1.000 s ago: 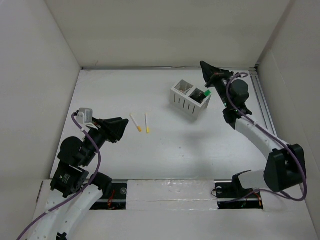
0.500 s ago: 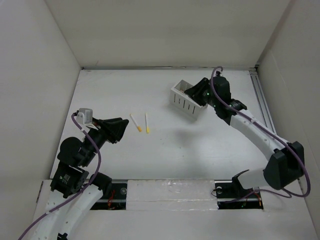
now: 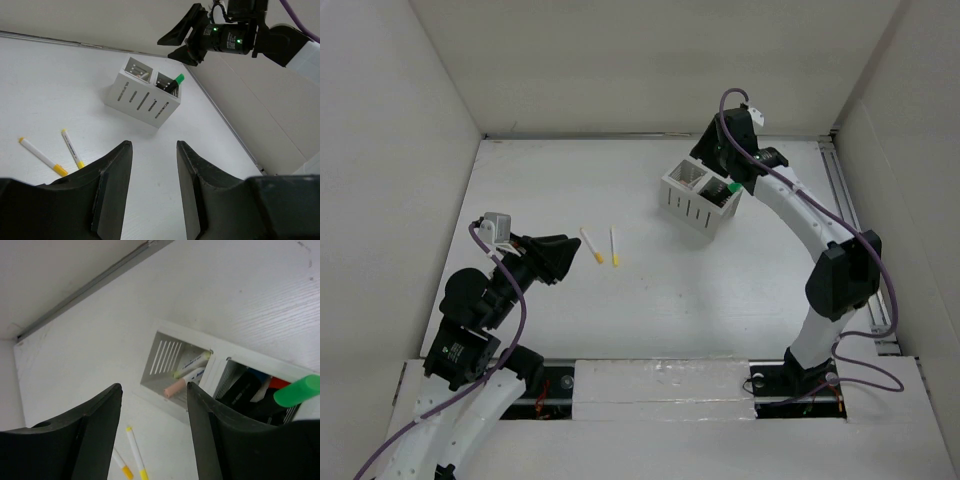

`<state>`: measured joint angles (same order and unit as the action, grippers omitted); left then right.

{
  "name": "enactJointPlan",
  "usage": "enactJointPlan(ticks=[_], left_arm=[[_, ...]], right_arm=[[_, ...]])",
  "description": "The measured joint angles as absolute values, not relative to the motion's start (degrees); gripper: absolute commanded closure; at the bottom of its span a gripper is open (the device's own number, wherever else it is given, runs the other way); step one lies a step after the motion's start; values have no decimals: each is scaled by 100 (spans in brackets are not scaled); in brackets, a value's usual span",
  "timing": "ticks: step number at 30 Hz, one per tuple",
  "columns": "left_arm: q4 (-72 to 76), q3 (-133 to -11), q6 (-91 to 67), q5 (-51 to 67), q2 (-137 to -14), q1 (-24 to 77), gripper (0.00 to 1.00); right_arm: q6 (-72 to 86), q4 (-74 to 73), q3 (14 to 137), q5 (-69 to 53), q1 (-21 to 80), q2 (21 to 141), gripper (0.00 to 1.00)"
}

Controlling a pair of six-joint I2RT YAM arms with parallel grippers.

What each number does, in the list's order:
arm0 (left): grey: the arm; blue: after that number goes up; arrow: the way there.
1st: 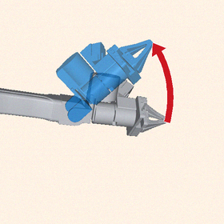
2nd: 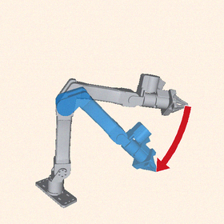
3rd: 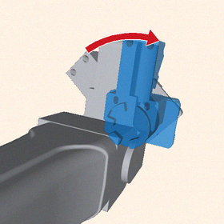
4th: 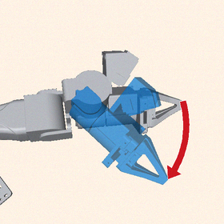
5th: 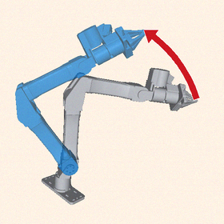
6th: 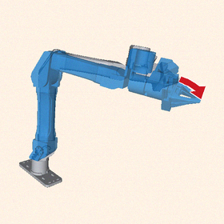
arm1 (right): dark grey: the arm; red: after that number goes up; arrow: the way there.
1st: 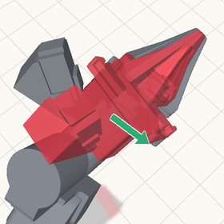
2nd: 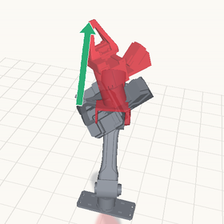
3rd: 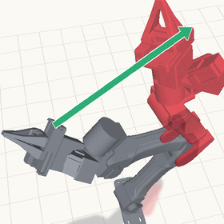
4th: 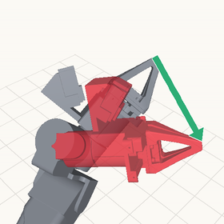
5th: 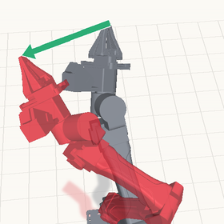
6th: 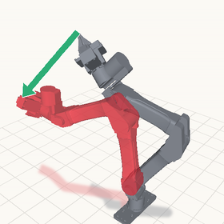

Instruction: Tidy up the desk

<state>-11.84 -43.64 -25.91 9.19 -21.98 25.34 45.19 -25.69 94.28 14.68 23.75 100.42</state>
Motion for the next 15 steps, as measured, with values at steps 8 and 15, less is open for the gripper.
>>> enactJointPlan(ticks=[8, 15], left_arm=[[-1184, -4364, -2591, 930, -2198, 2534, 63], [-1184, -4364, -2591, 945, -2198, 2534, 63]], right_arm=[[4523, -3365, 9874, 2344, 2569, 10755, 48], [4556, -3629, 9896, 2639, 2687, 11021, 42]])
